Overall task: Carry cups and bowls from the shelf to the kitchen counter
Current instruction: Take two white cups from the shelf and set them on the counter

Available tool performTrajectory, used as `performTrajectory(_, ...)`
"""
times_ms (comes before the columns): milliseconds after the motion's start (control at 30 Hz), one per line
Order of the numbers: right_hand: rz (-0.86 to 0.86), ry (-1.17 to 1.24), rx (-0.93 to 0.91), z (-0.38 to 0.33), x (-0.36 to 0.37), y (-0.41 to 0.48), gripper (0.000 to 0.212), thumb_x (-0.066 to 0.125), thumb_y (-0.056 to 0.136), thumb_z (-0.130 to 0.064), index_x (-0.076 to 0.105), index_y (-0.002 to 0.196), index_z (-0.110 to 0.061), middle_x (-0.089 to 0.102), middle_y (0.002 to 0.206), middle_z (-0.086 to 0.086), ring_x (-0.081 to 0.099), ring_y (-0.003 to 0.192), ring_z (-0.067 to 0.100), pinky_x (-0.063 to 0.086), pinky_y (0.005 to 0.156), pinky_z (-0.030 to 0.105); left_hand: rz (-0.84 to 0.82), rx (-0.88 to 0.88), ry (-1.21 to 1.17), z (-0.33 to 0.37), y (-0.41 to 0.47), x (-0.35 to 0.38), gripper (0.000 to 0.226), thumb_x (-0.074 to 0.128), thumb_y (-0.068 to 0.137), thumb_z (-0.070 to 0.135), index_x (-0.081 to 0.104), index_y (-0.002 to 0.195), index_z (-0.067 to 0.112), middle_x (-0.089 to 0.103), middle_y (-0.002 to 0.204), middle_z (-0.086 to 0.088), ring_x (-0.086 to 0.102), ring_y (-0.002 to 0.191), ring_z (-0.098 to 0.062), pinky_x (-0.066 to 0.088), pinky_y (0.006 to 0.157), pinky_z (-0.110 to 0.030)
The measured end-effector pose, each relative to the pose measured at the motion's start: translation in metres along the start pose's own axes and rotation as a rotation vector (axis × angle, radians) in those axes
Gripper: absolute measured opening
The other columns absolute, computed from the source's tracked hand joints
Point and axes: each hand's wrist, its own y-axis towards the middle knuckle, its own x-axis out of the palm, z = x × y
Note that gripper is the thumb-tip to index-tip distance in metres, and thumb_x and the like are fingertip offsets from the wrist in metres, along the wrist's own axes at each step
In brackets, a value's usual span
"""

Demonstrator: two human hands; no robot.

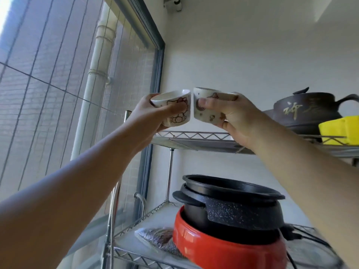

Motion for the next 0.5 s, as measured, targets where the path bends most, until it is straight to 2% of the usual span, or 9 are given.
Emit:
performTrajectory(67,-0.041,0.003,-0.037,0.003,-0.007,-0.037,0.035,0.08,0.069,-0.013,0.075,0.103,-0.007,0.074,0.1,0.015,0.072,0.09,0.024,0.058,0.083,0.038,-0.055,-0.015,-0.08,-0.006,-0.031,0.003,0.061,0.086,0.058,0.023,0.06,0.113,0.012,0.077,0.09,-0.002,0.074,0.088,-0.016,0.059,0.075,-0.028)
performTrajectory(167,0.04,0.005,-0.029,0.018,-0.016,-0.099,0.074,0.084,0.055,-0.013,0.059,0.123,0.003,0.067,0.117,0.028,0.068,0.104,0.034,0.054,0.09,0.049,-0.102,-0.064,-0.196,-0.029,-0.081,0.013,0.085,0.092,0.05,0.014,0.053,0.125,0.008,0.07,0.105,-0.012,0.07,0.099,-0.024,0.057,0.079,-0.033)
performTrajectory(233,0.07,-0.035,0.002,0.033,-0.024,-0.143,0.078,0.085,0.056,-0.008,0.053,0.127,0.005,0.063,0.119,0.03,0.066,0.104,0.031,0.057,0.085,0.045,-0.137,-0.128,-0.248,-0.047,-0.116,0.021,0.1,0.098,0.038,0.025,0.052,0.126,0.012,0.07,0.105,-0.01,0.069,0.102,-0.024,0.057,0.08,-0.033)
performTrajectory(300,0.1,-0.104,0.067,0.05,-0.03,-0.191,0.081,0.09,0.055,-0.008,0.052,0.127,0.001,0.065,0.117,0.024,0.067,0.107,0.029,0.058,0.08,0.038,-0.159,-0.19,-0.254,-0.069,-0.153,0.031,0.105,0.098,0.034,0.032,0.052,0.128,0.015,0.073,0.104,-0.005,0.069,0.105,-0.023,0.056,0.081,-0.029)
performTrajectory(367,0.168,-0.18,0.11,0.066,-0.036,-0.241,0.083,0.092,0.051,-0.015,0.053,0.124,-0.007,0.069,0.113,0.009,0.068,0.105,0.019,0.058,0.081,0.031,-0.166,-0.228,-0.239,-0.091,-0.191,0.044,0.102,0.098,0.035,0.038,0.055,0.126,0.02,0.073,0.106,-0.001,0.068,0.107,-0.021,0.056,0.081,-0.028)
performTrajectory(433,0.241,-0.254,0.154,0.08,-0.039,-0.29,0.083,0.092,0.046,-0.022,0.053,0.119,-0.018,0.069,0.107,-0.007,0.067,0.097,0.004,0.054,0.078,0.019,-0.18,-0.261,-0.215,-0.112,-0.228,0.061,0.094,0.097,0.036,0.043,0.058,0.121,0.026,0.072,0.106,0.002,0.067,0.105,-0.017,0.056,0.079,-0.027)
performTrajectory(500,0.28,-0.298,0.218,0.091,-0.043,-0.336,0.082,0.091,0.046,-0.024,0.051,0.118,-0.022,0.066,0.109,-0.009,0.065,0.098,0.0,0.051,0.079,0.014,-0.207,-0.307,-0.204,-0.131,-0.264,0.079,0.093,0.096,0.038,0.046,0.057,0.121,0.027,0.071,0.108,0.003,0.066,0.105,-0.014,0.055,0.079,-0.025)
